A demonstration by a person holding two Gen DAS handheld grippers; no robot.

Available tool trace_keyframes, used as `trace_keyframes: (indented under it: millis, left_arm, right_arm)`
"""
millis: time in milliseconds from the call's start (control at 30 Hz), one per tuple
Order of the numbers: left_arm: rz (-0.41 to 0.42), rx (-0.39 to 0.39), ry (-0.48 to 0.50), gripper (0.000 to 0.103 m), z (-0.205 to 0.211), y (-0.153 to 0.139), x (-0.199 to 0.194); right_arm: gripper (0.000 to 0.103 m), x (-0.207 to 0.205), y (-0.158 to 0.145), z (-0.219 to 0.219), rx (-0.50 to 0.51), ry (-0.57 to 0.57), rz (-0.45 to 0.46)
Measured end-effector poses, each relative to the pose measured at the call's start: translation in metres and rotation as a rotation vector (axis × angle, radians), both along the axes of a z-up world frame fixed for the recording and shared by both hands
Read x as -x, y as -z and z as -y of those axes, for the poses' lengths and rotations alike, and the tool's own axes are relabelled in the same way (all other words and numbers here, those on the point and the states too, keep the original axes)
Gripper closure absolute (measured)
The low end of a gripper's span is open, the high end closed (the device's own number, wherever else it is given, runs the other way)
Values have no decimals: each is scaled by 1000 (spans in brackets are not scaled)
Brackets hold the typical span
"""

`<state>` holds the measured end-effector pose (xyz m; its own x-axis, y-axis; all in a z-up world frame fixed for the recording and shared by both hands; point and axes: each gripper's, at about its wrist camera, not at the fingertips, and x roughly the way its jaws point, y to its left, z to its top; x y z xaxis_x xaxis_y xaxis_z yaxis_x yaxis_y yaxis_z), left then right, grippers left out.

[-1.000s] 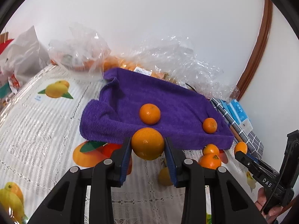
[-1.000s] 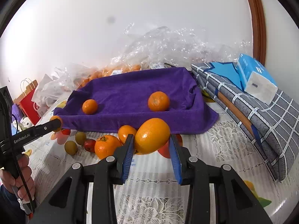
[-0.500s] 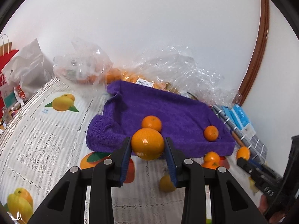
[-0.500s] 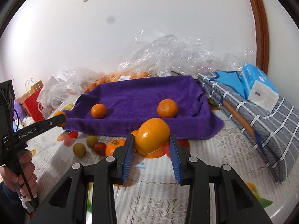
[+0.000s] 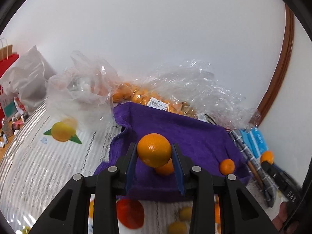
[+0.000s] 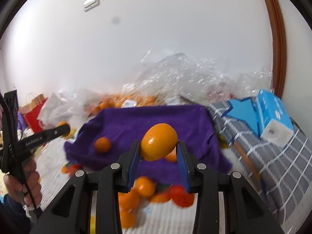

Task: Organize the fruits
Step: 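Lower both held oranges onto the purple towel and open both tools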

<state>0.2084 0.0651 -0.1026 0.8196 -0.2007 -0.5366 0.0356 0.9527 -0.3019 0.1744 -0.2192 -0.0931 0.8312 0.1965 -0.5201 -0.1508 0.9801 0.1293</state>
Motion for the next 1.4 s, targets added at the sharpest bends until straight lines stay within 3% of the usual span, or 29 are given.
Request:
trace_keyframes:
  millis: [233, 533, 700, 900, 1333, 1400]
  left_arm:
    - [-15, -2, -8, 69, 2, 30, -11]
    - [-32, 61, -12, 69, -7, 38, -16]
    - [-41, 56, -10, 69, -5, 41, -18]
    - [-65, 37, 7, 69, 2, 45, -22]
    - [-85, 38, 17, 69, 5, 48, -25]
    - [-86, 37, 19, 69, 5, 48, -25]
  right_arm:
    - [66, -27, 25, 29, -48, 94, -29]
    - [66, -47, 53, 42, -66, 109, -130]
    - [66, -46, 58, 30, -12, 82, -137]
    - [66, -50, 65, 32, -38, 73, -181]
    - [66, -43, 62, 29, -30, 79, -159]
    - [62, -39, 59, 30, -31, 87, -142]
